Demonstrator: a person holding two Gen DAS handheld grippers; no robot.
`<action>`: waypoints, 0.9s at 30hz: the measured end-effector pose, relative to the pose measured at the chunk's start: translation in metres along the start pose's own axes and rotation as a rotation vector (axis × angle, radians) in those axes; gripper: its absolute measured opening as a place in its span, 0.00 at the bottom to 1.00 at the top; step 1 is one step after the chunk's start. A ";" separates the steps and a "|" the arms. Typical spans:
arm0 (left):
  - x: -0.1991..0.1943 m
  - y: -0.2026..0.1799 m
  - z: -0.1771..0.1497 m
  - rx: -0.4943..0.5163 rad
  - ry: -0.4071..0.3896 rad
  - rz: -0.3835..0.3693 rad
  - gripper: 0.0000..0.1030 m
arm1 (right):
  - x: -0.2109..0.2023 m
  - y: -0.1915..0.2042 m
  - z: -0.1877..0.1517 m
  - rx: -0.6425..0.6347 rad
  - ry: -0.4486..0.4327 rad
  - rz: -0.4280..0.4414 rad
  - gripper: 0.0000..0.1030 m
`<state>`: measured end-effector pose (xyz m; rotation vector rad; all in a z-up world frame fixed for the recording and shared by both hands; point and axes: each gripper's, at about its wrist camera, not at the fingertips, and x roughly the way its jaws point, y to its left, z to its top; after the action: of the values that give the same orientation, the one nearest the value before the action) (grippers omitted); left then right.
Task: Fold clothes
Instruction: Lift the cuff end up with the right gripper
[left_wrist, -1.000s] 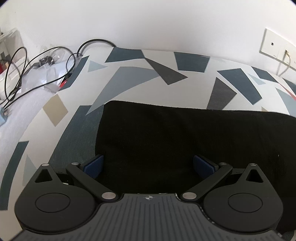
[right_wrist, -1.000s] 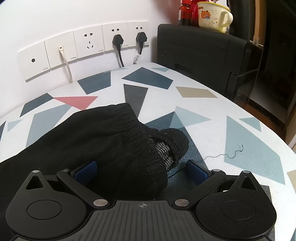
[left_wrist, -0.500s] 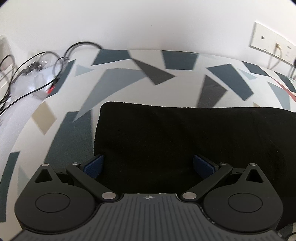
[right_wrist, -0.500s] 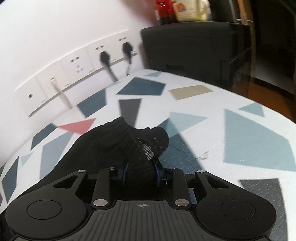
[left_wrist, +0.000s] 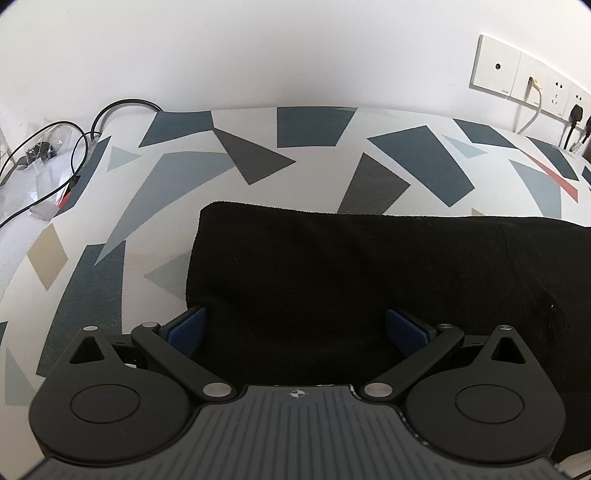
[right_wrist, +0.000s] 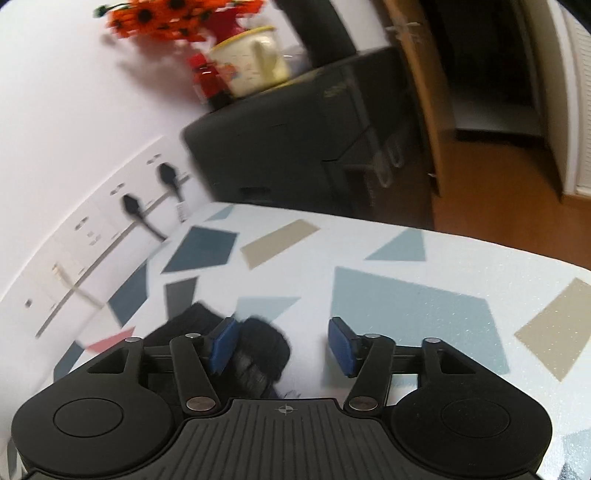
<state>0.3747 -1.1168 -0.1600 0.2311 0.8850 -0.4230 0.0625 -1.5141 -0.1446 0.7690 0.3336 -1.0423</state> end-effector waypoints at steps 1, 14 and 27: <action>0.000 0.000 0.000 0.000 0.002 0.000 1.00 | 0.000 0.006 -0.005 -0.039 0.003 0.012 0.58; -0.003 0.002 0.003 0.015 0.041 -0.019 1.00 | 0.036 0.036 -0.026 0.068 0.118 0.155 0.22; -0.005 -0.049 0.000 0.103 0.057 -0.131 1.00 | 0.049 -0.022 0.003 0.176 0.050 0.069 0.20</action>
<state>0.3503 -1.1597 -0.1572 0.2823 0.9386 -0.5867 0.0667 -1.5543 -0.1806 0.9591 0.2586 -0.9974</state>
